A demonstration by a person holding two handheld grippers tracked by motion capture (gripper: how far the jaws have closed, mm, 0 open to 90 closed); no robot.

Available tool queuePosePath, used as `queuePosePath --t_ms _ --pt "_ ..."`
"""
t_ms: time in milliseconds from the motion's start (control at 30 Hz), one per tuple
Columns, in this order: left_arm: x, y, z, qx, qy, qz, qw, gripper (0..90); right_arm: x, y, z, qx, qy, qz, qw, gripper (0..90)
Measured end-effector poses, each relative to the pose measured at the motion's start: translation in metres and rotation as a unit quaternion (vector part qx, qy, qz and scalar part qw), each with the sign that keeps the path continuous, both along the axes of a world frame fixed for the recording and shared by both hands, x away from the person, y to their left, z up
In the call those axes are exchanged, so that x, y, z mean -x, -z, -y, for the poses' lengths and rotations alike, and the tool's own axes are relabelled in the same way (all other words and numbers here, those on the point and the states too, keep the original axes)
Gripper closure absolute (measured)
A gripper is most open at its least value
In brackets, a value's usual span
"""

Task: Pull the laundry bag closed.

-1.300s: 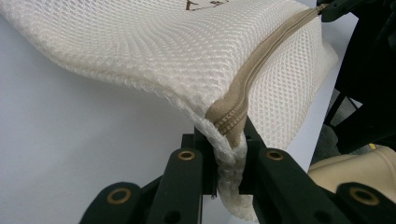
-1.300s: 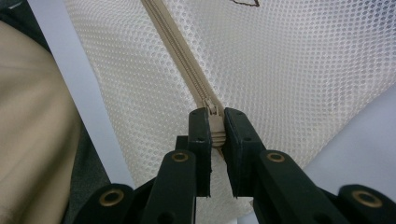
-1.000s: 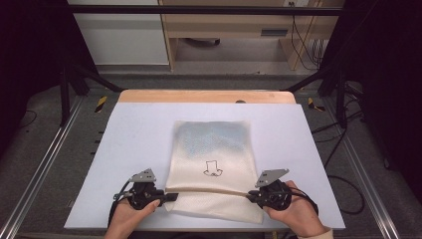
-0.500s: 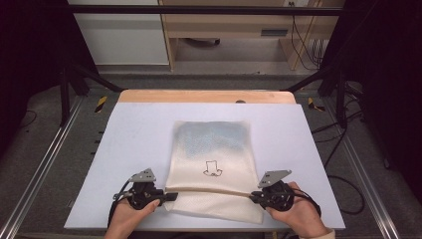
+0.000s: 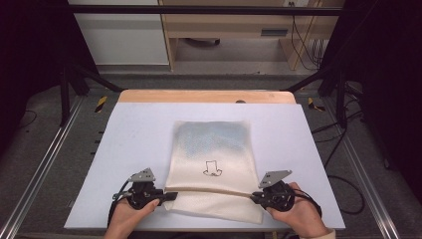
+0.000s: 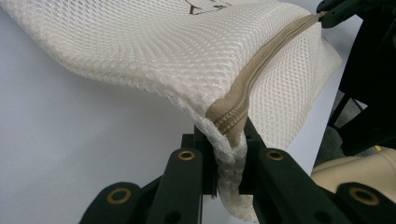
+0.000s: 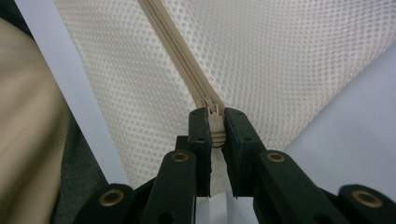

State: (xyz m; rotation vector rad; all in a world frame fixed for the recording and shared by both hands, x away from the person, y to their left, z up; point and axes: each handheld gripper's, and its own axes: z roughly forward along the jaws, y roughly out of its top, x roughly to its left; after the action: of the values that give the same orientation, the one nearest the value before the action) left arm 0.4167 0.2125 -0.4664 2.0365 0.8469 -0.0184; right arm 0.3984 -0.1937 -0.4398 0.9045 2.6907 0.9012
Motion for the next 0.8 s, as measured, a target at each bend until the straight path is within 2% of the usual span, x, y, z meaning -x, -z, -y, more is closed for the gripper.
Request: queuePosePath --t_ms 633,800 --pt "0.0 0.0 -0.0001 -0.001 0.0 0.0 1.0 83.1 0.0012 0.0035 0.0072 0.007 0.009 -0.007 0.9999 81.9" --pt "0.0005 -0.0003 0.0007 -0.009 0.001 0.004 1.0 83.1 0.0015 0.0047 0.0079 0.009 0.012 -0.012 0.9998 81.9"
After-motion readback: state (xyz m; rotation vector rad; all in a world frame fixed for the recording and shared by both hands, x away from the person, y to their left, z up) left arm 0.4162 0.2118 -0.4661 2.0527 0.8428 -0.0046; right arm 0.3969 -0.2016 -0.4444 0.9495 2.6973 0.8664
